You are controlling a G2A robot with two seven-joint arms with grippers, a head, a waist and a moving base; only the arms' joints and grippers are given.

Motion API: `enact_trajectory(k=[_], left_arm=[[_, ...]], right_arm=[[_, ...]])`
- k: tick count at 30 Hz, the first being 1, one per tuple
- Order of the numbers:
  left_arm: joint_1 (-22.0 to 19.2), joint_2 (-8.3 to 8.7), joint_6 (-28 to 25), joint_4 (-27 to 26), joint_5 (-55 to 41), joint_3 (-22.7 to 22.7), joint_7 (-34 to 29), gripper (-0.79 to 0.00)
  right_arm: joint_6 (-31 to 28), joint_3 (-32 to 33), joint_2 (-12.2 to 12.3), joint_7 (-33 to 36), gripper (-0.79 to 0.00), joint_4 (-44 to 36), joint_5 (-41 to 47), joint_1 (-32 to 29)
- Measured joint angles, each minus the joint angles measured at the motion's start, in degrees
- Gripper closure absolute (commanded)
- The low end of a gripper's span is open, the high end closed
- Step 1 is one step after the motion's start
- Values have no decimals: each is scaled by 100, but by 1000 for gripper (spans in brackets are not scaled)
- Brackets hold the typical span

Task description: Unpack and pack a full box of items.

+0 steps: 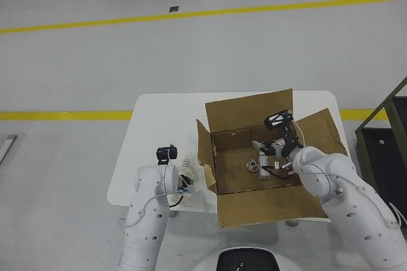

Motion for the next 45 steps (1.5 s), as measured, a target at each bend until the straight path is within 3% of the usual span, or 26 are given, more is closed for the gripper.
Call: enact_trajectory(k=[4, 8, 13, 20, 23, 24, 25, 27, 30, 32, 36, 45], left_arm=[[0, 0, 0, 0, 0, 0, 0, -785], [0, 0, 0, 0, 0, 0, 0, -785], [0, 0, 0, 0, 0, 0, 0, -785], [0, 0, 0, 0, 0, 0, 0, -785], [0, 0, 0, 0, 0, 0, 0, -785], [0, 0, 0, 0, 0, 0, 0, -785], [0, 0, 0, 0, 0, 0, 0, -785], [0, 0, 0, 0, 0, 0, 0, -785], [0, 0, 0, 0, 0, 0, 0, -785], [0, 0, 0, 0, 0, 0, 0, -785], [0, 0, 0, 0, 0, 0, 0, -785], [0, 0, 0, 0, 0, 0, 0, -785]], right_arm=[[-138, -107, 9, 275, -785, -204, -376, 60], [213, -475, -85, 755, -785, 103, -290, 293], [974, -893, -307, 1488, -785, 1250, 573, 940], [1101, -1213, -473, 1628, -785, 2440, 828, 1640], [1121, -1286, -509, 1672, -720, 2707, 840, 1737], [1131, -1309, -519, 1657, -566, 2781, 815, 1758], [1138, -1332, -535, 1628, -471, 2872, 820, 1786], [1148, -1377, -560, 1603, -391, 3002, 820, 1832], [1180, -1489, -612, 1582, -428, 3221, 774, 1935], [1201, -1521, -639, 1535, -388, 3327, 797, 1980], [1241, -1581, -686, 1460, -425, 3512, 797, 2037], [1287, -1662, -771, 1367, -376, 3873, 777, 2124]])
